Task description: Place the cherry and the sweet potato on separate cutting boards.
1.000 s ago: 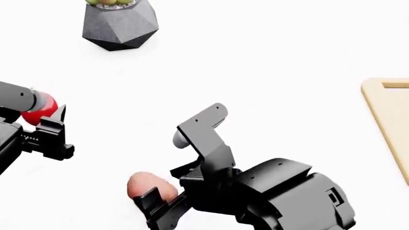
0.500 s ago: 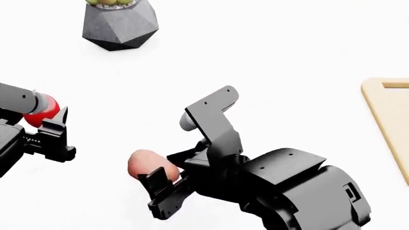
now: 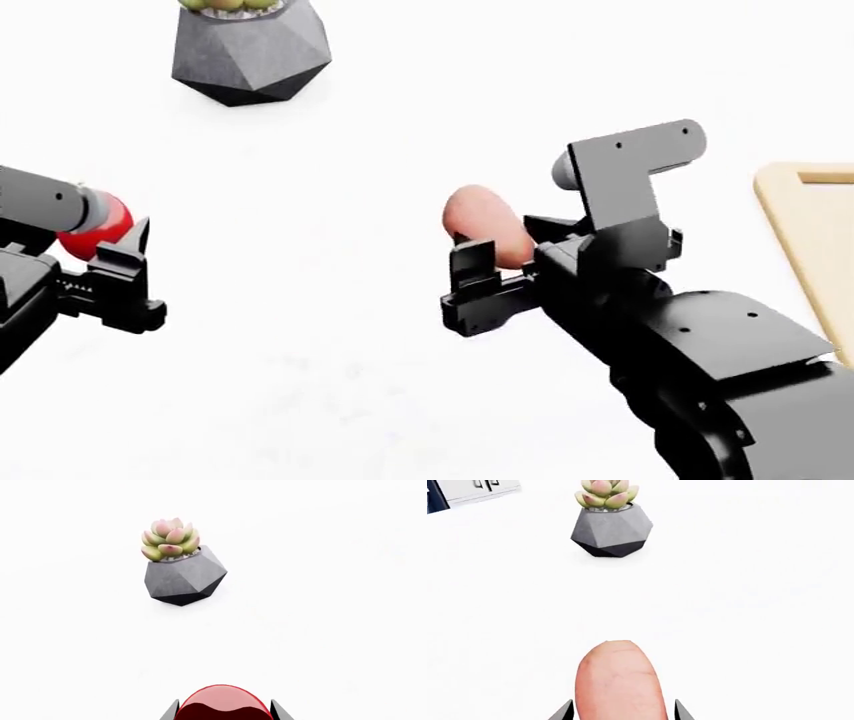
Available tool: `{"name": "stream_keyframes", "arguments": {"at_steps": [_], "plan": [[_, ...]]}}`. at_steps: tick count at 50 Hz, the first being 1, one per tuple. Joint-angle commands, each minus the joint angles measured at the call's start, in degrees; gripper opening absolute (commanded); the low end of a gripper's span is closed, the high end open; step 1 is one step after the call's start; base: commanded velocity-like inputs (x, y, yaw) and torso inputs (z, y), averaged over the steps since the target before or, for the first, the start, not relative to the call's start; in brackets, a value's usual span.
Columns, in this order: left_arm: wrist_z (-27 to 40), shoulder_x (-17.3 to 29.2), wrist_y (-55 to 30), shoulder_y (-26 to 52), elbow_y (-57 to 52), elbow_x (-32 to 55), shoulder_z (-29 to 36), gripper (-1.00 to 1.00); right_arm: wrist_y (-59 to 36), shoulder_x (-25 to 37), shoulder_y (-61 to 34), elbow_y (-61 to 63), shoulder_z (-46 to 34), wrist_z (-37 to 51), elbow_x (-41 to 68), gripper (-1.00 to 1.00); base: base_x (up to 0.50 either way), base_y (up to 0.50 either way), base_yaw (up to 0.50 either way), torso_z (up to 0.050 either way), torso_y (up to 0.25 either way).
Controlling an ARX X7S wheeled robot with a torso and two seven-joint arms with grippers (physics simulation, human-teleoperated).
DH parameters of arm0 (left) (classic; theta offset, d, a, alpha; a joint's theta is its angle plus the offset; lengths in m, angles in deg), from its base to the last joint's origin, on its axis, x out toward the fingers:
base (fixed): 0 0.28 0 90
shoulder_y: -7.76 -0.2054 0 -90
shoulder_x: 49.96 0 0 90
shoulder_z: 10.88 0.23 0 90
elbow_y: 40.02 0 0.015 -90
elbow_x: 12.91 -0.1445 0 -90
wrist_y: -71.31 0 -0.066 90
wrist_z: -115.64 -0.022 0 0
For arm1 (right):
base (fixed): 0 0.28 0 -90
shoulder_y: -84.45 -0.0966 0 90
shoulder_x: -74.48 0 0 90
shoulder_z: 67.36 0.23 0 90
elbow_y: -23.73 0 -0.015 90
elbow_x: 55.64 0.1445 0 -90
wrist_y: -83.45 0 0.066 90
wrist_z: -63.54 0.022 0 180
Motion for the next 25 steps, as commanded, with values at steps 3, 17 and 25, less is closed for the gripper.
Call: {"name": "stream_keyframes", "arguments": {"at_steps": [3, 17, 25], "plan": [[0.5, -0.4, 0.7, -0.2, 0.5, 0.2, 0.1, -1.00, 7.4, 0.8, 0.9, -7.2, 6.0, 9.0, -5.7, -1.00, 0.00, 0.00, 0.00, 0.000, 0.000], [0.4, 0.2, 1.7, -1.7, 0.4, 0.4, -0.3, -1.00, 22.3, -5.2, -1.9, -21.5, 8.0, 26.3, -17.9, -1.00, 0.00, 0.00, 0.00, 0.000, 0.000], [0.3, 0.9, 2.1, -2.6, -0.1, 0.8, -0.8, -1.00, 32.2, -8.0, -4.9, -31.2, 8.1, 36.3, -24.4, -1.00, 0.00, 0.00, 0.00, 0.000, 0.000]]}}
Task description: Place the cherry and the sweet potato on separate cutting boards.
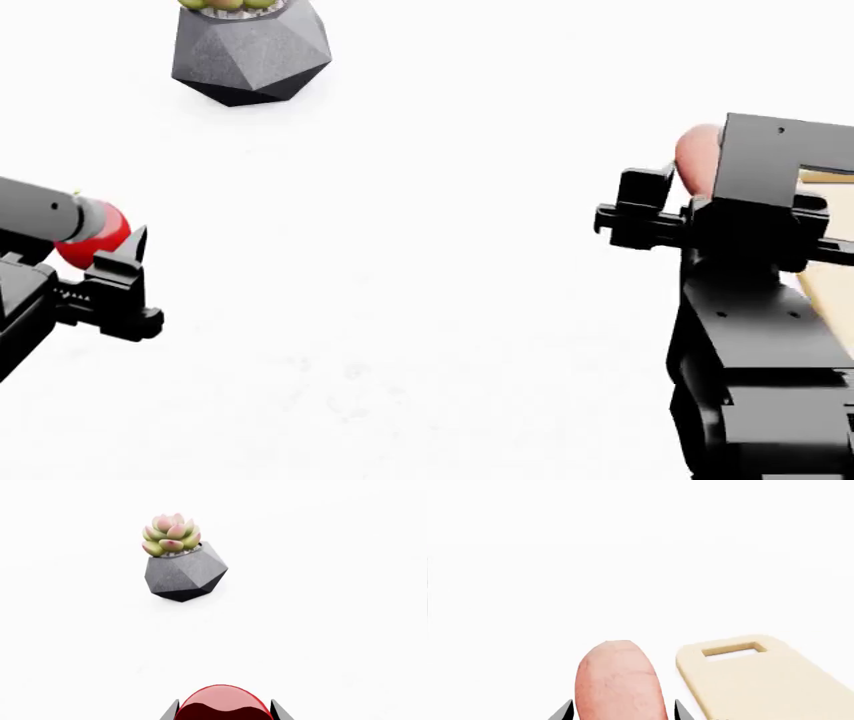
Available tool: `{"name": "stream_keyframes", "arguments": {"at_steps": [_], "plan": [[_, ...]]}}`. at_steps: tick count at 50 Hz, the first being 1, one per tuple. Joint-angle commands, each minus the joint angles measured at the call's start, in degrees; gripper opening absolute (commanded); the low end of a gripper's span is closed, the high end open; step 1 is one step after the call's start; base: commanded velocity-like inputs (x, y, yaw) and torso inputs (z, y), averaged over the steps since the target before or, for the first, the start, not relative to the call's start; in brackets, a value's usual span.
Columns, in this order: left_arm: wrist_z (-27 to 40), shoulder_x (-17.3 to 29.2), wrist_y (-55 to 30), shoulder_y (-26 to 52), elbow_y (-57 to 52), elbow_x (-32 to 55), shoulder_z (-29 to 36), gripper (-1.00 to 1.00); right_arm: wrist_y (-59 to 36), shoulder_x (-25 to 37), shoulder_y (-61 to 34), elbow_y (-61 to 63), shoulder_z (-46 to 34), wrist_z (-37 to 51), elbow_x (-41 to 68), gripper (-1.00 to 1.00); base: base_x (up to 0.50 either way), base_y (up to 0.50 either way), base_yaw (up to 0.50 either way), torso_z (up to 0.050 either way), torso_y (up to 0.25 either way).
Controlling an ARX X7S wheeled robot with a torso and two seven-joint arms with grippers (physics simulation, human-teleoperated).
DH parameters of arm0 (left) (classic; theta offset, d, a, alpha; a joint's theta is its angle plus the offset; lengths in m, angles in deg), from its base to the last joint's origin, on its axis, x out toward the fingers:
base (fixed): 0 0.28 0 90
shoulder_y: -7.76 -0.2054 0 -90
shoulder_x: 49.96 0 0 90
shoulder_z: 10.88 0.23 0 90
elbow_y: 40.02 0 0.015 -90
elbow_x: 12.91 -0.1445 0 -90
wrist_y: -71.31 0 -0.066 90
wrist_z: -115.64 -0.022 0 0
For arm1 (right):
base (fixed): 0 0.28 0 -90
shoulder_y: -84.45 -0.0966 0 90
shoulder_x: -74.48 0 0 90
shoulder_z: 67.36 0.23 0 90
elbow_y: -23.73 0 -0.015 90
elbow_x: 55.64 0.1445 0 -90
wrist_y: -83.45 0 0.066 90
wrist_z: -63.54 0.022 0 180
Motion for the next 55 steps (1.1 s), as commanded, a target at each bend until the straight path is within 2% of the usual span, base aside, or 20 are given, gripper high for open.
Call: {"name": "stream_keyframes", "arguments": {"at_steps": [1, 11, 14, 15, 20, 28, 31, 55], "plan": [[0.4, 0.5, 0.8, -0.9, 0.0, 0.8, -0.5, -1.00, 11.8, -3.6, -4.2, -13.3, 1.8, 13.0, -8.9, -1.00, 0.00, 0.00, 0.00, 0.000, 0.000], [0.6, -0.2, 1.2, -1.1, 0.4, 0.5, -0.2, -1.00, 4.2, -0.2, -4.5, -9.6, 4.7, 18.6, -8.2, -1.00, 0.00, 0.00, 0.00, 0.000, 0.001], [0.7, 0.0, 1.0, -1.1, 0.1, 0.6, -0.2, -1.00, 3.4, 0.2, -4.9, -10.4, 4.6, 18.4, -8.2, -1.00, 0.00, 0.00, 0.00, 0.000, 0.000], [0.7, 0.4, 1.0, -1.1, 0.0, 0.8, -0.5, -1.00, 0.6, 0.3, -5.7, -11.6, 4.4, 17.5, -7.7, -1.00, 0.00, 0.00, 0.00, 0.000, 0.000], [0.6, 0.2, 1.3, -1.4, 0.2, 0.7, -0.4, -1.00, 3.5, -0.3, -7.5, -17.0, 4.8, 17.6, -8.0, -1.00, 0.00, 0.00, 0.00, 0.000, 0.000], [0.6, 0.4, 1.4, -1.4, 0.2, 0.8, -0.6, -1.00, 15.4, -1.6, -16.4, -40.8, 5.3, 14.9, -9.6, -1.00, 0.00, 0.00, 0.00, 0.000, 0.000], [0.7, 0.6, 1.6, -1.8, 0.1, 1.0, -0.7, -1.00, 17.2, -1.5, -18.2, -44.8, 5.2, 14.7, -10.1, -1.00, 0.00, 0.00, 0.00, 0.000, 0.000], [1.0, 0.0, 1.1, -1.5, 0.3, 0.7, -0.1, -1.00, 14.0, -0.7, -15.9, -45.7, 13.3, 12.7, -16.8, -1.00, 0.00, 0.00, 0.00, 0.000, 0.000]]}}
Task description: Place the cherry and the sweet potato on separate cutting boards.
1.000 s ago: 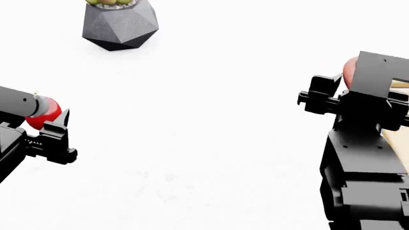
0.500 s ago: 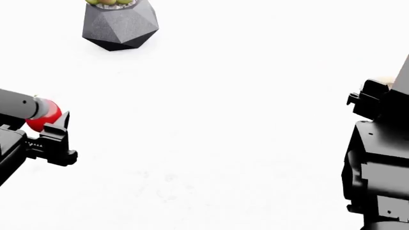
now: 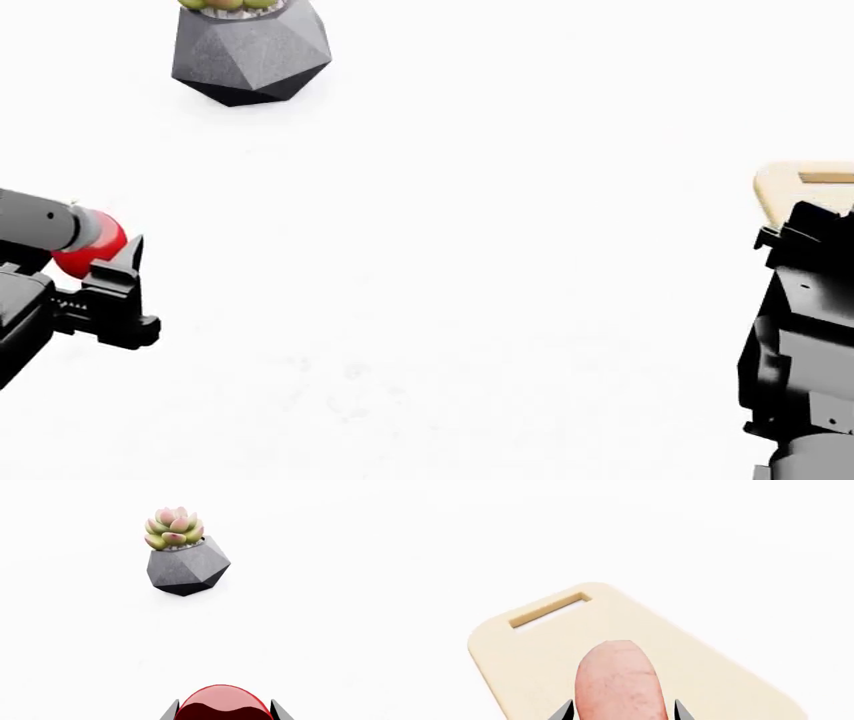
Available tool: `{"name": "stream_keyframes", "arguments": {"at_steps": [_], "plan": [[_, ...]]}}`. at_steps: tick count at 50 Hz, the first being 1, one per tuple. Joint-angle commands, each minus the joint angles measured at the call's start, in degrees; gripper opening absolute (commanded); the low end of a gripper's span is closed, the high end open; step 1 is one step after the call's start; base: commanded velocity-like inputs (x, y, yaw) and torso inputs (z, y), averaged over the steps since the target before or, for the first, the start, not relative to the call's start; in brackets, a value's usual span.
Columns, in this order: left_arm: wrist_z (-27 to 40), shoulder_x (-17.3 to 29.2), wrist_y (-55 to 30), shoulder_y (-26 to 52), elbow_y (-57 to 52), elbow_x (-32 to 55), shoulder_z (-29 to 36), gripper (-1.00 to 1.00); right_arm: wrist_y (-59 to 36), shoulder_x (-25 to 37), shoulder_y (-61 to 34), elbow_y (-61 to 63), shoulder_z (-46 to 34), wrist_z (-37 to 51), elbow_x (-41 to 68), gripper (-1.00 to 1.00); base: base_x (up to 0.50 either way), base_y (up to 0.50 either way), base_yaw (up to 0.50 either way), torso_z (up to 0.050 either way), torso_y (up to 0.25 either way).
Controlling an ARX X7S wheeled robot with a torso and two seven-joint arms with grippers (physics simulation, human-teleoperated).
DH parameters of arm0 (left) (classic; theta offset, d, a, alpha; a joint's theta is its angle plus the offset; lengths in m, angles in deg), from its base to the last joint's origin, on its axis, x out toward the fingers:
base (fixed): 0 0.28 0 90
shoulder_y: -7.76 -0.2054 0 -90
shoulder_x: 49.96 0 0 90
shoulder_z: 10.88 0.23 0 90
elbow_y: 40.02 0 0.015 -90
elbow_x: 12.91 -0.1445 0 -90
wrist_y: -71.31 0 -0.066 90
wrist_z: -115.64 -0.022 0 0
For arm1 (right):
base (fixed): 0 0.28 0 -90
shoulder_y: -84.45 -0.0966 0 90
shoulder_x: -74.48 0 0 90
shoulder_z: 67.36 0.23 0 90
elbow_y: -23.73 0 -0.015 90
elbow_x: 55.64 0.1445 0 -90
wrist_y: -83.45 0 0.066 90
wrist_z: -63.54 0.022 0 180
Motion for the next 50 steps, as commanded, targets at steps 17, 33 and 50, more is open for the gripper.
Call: {"name": "stream_keyframes", "arguments": {"at_steps": [17, 33, 50], "plan": [[0.6, 0.0, 0.4, -0.2, 0.0, 0.8, -0.1, -1.00, 0.7, -0.2, -0.1, -1.4, 7.6, -3.0, -7.6, 1.00, 0.00, 0.00, 0.00, 0.000, 0.001], [0.4, 0.1, 0.0, 0.6, -0.1, 1.2, -0.1, -1.00, -3.9, -1.4, -4.2, 4.5, 5.0, -9.4, -10.5, 1.00, 0.00, 0.00, 0.00, 0.000, 0.000], [0.3, -0.8, 1.8, 0.3, -0.4, 0.4, -0.3, -1.00, -25.8, -1.6, 11.3, 49.8, 0.5, -32.6, -1.4, 1.00, 0.00, 0.00, 0.00, 0.000, 0.000]]}}
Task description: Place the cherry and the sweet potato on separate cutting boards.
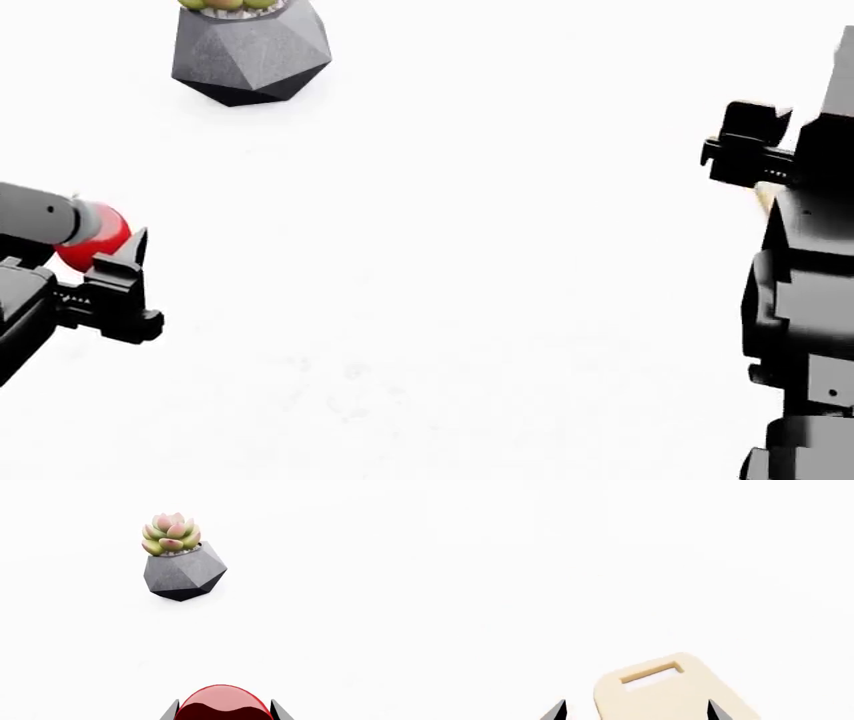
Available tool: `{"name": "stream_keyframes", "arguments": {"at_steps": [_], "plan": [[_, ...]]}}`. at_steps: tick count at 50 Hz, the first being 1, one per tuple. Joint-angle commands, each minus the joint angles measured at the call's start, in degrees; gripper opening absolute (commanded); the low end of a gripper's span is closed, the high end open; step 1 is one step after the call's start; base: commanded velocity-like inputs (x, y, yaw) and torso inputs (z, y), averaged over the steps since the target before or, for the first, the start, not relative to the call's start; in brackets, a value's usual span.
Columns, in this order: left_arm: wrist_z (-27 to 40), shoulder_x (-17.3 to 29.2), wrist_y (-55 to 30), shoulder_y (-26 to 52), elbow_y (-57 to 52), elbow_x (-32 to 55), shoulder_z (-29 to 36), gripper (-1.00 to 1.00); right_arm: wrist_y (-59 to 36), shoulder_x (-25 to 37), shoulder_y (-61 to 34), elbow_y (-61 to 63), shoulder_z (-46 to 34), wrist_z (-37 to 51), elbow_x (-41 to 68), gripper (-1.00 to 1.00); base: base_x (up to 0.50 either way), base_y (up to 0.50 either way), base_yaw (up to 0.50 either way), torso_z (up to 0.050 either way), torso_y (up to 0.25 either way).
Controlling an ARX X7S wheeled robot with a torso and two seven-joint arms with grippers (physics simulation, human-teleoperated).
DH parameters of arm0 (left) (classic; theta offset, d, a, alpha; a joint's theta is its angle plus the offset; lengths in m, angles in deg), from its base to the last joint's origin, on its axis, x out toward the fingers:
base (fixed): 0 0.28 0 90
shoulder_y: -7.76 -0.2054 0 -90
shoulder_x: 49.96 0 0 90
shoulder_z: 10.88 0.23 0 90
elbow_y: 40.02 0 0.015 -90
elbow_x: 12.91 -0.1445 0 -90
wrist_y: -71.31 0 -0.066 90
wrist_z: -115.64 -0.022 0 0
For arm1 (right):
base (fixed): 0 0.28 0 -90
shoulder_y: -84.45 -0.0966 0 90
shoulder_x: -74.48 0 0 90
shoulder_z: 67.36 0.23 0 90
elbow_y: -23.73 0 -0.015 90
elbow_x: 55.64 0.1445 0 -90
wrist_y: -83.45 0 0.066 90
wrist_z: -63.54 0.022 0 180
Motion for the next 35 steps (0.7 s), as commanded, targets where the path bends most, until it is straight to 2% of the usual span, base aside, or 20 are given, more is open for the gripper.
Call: {"name": "stream_keyframes", "arguments": {"at_steps": [1, 2, 6, 21, 26, 35], "plan": [[0.2, 0.0, 1.8, -0.5, -0.4, 0.5, -0.7, -1.00, -9.5, -0.8, 10.0, 25.0, -1.5, -15.0, 7.3, 1.00, 0.00, 0.00, 0.00, 0.000, 0.000], [0.0, 0.2, 2.0, -0.8, -0.6, 0.6, -0.8, -1.00, -8.1, -1.2, 12.1, 29.4, 0.6, -17.1, 10.3, 1.00, 0.00, 0.00, 0.00, 0.000, 0.000], [-0.5, 0.1, 2.8, -0.6, -0.9, 0.2, -0.9, -1.00, -11.7, 0.2, 15.9, 37.9, -1.3, -17.3, 10.1, 1.00, 0.00, 0.00, 0.00, 0.000, 0.000], [0.1, -0.2, 3.8, -1.1, -0.7, 0.7, -1.9, -1.00, -19.6, 2.9, 27.9, 57.9, -0.5, -15.7, 12.3, 1.00, 0.00, 0.00, 0.00, 0.000, 0.000], [0.2, -0.6, 3.5, -0.7, -0.6, 0.7, -1.7, -1.00, -21.9, 3.5, 29.9, 61.4, 0.4, -15.6, 13.5, 1.00, 0.00, 0.00, 0.00, 0.000, 0.000], [0.1, -0.4, 2.8, -0.2, -0.7, 0.9, -1.4, -1.00, -21.1, 3.5, 29.5, 60.6, 0.9, -15.7, 13.8, 1.00, 0.00, 0.00, 0.00, 0.000, 0.000]]}}
